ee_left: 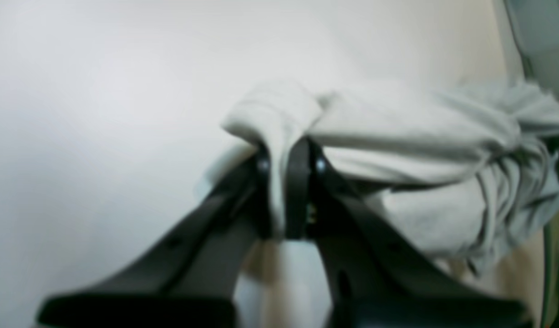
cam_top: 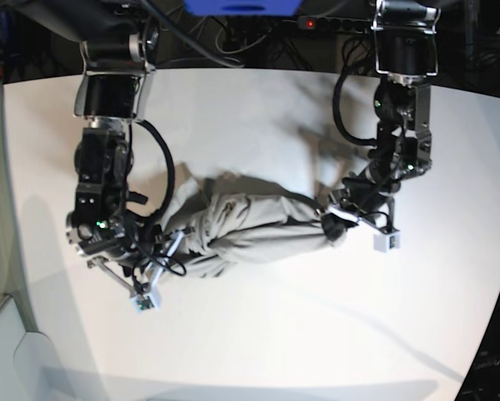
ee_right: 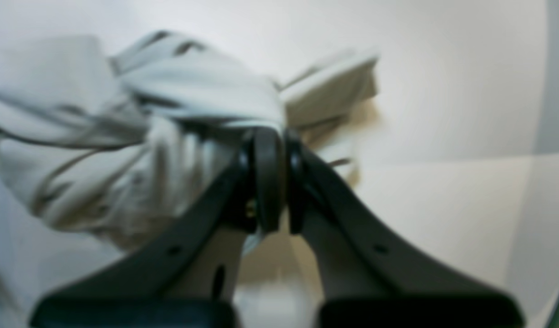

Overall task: Layout the t-shirt on the table in an organized manner, then fold the t-shirt properly
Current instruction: 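Pull the shirt end with the left gripper away from the right gripper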

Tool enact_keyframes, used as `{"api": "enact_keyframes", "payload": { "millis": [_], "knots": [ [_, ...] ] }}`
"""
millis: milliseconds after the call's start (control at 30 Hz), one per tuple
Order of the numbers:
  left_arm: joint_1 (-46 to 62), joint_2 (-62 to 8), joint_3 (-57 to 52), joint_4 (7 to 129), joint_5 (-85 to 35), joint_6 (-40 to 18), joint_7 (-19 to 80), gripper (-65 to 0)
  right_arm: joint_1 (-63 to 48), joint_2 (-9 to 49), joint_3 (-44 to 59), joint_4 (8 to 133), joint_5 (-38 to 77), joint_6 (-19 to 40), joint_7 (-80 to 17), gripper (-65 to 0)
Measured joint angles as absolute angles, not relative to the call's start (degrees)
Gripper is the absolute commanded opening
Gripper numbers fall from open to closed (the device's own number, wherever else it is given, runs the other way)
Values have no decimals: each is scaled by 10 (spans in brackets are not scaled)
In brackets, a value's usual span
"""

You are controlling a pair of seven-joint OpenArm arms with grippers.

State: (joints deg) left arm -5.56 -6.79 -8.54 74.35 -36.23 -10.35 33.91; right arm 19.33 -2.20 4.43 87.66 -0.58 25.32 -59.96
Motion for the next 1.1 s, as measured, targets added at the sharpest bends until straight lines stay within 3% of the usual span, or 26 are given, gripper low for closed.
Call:
{"api": "enact_keyframes", "payload": {
  "millis": [233, 567, 733, 1100],
  "knots": [
    [-34, -63, -170, 761, -368, -112, 403, -646, 193, -22, 43, 876, 4, 253, -600, -650],
    [25, -57, -262, 891, -387, -120, 417, -646, 194, -17, 41, 876, 18, 253, -597, -650],
    [55, -59, -321, 898, -488, -121, 420, -646, 195, -13, 54, 876, 30, 253, -597, -650],
    [100, -71, -320, 900, -511, -120, 414, -646, 196, -9, 72, 876, 19, 257, -602, -650]
  ]
}}
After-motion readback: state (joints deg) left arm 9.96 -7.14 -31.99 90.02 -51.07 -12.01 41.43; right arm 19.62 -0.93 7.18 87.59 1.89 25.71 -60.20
